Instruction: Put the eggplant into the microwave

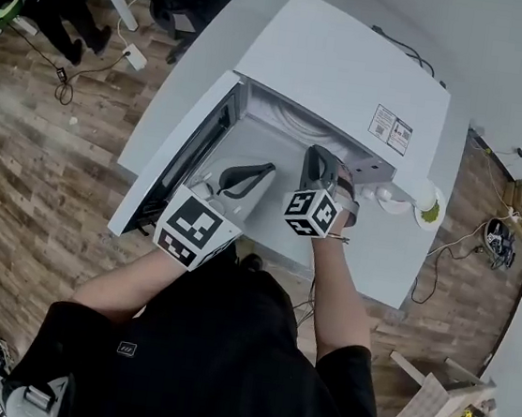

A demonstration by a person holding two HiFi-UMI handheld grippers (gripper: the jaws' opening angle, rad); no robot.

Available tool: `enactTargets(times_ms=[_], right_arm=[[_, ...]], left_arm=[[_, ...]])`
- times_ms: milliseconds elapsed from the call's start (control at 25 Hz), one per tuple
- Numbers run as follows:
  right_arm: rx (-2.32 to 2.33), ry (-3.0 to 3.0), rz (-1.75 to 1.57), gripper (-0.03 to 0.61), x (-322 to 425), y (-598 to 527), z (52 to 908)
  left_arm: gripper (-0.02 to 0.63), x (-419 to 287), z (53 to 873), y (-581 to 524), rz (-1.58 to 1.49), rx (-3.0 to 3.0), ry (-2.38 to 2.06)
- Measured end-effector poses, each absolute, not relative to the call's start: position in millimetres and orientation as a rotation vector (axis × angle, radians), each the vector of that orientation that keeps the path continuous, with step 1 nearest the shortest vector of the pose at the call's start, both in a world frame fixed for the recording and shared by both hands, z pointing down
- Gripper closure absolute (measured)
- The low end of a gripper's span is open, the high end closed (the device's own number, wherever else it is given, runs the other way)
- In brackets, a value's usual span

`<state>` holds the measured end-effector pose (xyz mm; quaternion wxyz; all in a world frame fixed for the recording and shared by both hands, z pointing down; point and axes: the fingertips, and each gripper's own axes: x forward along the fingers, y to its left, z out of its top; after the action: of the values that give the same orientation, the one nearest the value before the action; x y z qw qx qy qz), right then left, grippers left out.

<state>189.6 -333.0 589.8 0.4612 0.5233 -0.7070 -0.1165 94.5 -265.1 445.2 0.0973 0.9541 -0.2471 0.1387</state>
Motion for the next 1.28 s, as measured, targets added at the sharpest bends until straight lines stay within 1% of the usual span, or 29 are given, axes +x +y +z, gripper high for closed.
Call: enactTargets(times_ms=[280,560,920,1280], right_arm=[[1.278,-1.829,-0.288,0.549,192,-281,556],[1.29,-1.985,-0.225,0.549,188,-201,534],[1.299,-2.239,0.073,0.549,175,-113,508],[1.316,-2.399,0.359,0.549,148,-63,489]], left_arm=[[0.604,106,438,-230,0.414,2.83,-0.729],[0.604,96,442,-172,0.489,2.76,-0.827],[0.604,88,436,-108,0.471,2.721,-0.893],[0.604,63,431,-84,0.446,2.717,-0.847]])
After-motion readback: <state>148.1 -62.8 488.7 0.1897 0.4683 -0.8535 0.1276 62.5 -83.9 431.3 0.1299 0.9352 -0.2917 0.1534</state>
